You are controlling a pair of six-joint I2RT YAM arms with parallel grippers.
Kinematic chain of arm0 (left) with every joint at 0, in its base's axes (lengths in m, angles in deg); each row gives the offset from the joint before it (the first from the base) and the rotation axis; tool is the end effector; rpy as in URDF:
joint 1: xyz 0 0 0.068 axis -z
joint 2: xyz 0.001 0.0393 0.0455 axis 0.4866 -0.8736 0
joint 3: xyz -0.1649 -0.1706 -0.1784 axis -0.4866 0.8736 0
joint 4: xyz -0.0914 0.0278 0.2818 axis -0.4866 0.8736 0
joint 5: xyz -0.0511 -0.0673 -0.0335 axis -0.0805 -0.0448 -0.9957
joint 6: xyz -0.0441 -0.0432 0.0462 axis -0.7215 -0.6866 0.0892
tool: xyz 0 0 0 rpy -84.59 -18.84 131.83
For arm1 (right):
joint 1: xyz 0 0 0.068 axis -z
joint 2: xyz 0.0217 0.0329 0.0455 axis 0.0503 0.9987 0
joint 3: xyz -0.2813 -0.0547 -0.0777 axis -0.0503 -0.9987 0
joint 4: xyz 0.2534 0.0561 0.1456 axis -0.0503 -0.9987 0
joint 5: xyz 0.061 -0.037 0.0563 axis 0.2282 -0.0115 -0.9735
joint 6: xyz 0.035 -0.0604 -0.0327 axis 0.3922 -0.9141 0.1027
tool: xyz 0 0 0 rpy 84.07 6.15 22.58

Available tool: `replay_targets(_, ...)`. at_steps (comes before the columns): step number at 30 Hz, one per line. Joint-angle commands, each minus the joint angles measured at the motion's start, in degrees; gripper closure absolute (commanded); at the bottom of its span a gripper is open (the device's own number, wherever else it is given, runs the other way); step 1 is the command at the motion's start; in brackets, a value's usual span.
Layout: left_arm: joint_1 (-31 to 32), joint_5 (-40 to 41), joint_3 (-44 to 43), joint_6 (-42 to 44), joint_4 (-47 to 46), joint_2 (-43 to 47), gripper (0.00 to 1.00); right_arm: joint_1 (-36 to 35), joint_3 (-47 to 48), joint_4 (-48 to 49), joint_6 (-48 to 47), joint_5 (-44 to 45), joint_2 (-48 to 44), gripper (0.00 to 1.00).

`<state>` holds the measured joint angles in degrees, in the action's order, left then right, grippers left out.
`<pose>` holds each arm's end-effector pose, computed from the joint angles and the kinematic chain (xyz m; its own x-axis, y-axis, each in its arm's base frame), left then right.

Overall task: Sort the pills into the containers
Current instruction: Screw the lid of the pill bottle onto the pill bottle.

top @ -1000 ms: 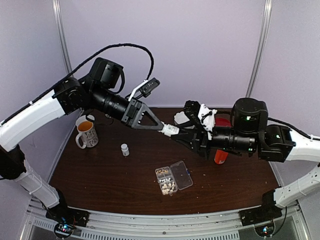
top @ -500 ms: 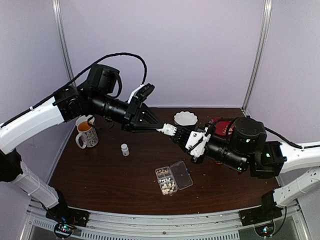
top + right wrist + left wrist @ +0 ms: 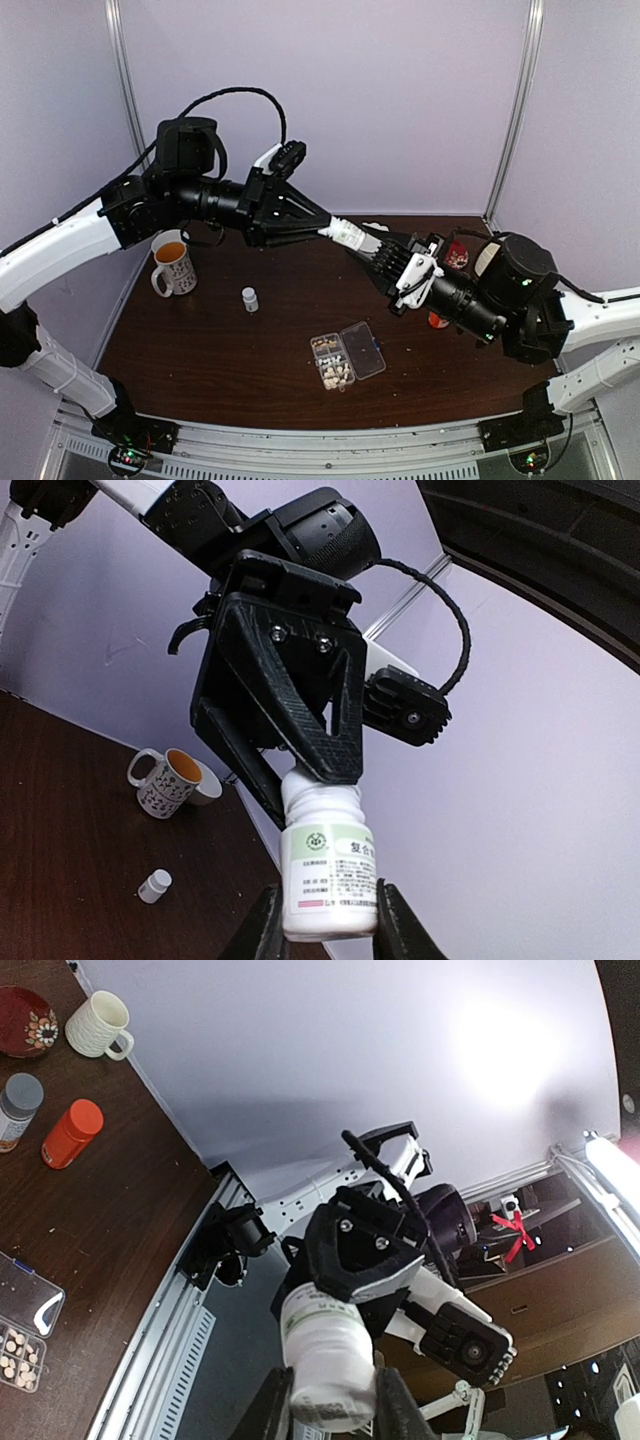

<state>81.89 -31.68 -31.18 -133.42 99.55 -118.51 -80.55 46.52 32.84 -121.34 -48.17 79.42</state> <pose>0.1842 -0.3207 0.4524 -0.9176 0.2047 -0.3408 0.3625 0.0784 -0.9287 0.0840 0.3046 0.3902 0.7062 -0.1999 -0.6792 -0.5420 0.4644 -0.7003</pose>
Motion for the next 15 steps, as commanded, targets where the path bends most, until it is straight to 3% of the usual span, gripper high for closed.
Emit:
replay_targets(1, 3.5, -4.7, 0.0, 2.5, 1.3, -2.3, 0.82, 1.4, 4.3, -1.2, 6.4, -12.4, 0.2, 1.0)
replay_targets(6, 3.6, -5.3, -2.1, 6.9, 6.5, -2.7, 0.82, 4.3, 6.9, -7.8, 11.3, -21.1, -1.1, 1.0)
replay_targets(15, 3.6, -5.1, -3.4, 6.0, 9.5, -3.9, 0.82, 3.1, 9.9, -17.0, 2.1, -18.4, -0.2, 1.0)
